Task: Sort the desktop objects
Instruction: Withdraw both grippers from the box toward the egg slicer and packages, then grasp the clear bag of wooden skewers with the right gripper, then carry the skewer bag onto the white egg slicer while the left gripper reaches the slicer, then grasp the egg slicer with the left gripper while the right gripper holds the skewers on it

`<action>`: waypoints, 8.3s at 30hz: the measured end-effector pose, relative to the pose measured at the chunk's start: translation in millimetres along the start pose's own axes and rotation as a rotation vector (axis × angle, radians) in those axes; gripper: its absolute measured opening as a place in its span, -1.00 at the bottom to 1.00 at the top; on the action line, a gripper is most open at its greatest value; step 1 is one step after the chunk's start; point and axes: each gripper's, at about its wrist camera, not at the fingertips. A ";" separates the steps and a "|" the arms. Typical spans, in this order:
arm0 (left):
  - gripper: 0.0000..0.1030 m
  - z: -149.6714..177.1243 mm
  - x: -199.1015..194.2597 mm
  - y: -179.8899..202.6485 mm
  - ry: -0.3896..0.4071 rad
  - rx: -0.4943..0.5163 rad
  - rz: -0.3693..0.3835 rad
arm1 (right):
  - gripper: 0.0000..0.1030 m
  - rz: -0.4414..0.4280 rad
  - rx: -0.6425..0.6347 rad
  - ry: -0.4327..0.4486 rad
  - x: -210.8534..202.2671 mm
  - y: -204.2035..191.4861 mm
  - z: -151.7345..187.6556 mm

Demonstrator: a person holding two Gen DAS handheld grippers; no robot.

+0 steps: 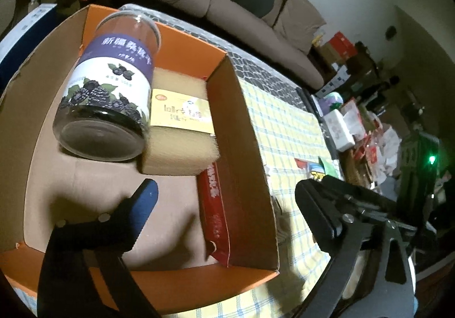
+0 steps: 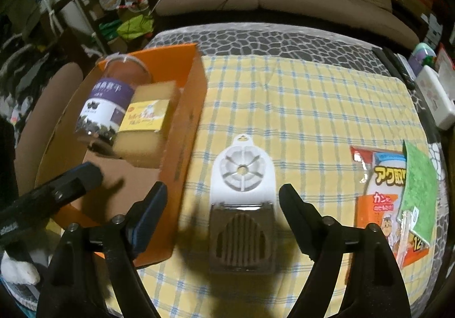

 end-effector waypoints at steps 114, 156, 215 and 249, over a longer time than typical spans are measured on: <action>0.13 156.9 69.9 167.3 -0.099 0.414 -0.177 | -0.67 -0.036 0.190 -0.030 -30.5 181.6 51.5; 0.13 154.7 63.0 154.8 -0.102 0.362 -0.127 | -0.23 -0.301 0.297 -0.254 25.8 122.2 71.9; 0.20 161.7 67.2 128.2 -0.258 0.229 -0.053 | -0.20 -0.303 0.267 -0.304 20.2 126.5 86.8; 0.17 113.7 23.1 163.5 -0.054 0.266 -0.024 | -0.08 -0.307 0.185 -0.101 -41.4 108.0 50.2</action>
Point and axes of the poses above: each gripper's, at about its wrist camera, not at the fingertips, and x roughly the way its jaws point, y to its right, z to its underside, and after that the axes turned 12 degrees about y, right-handed
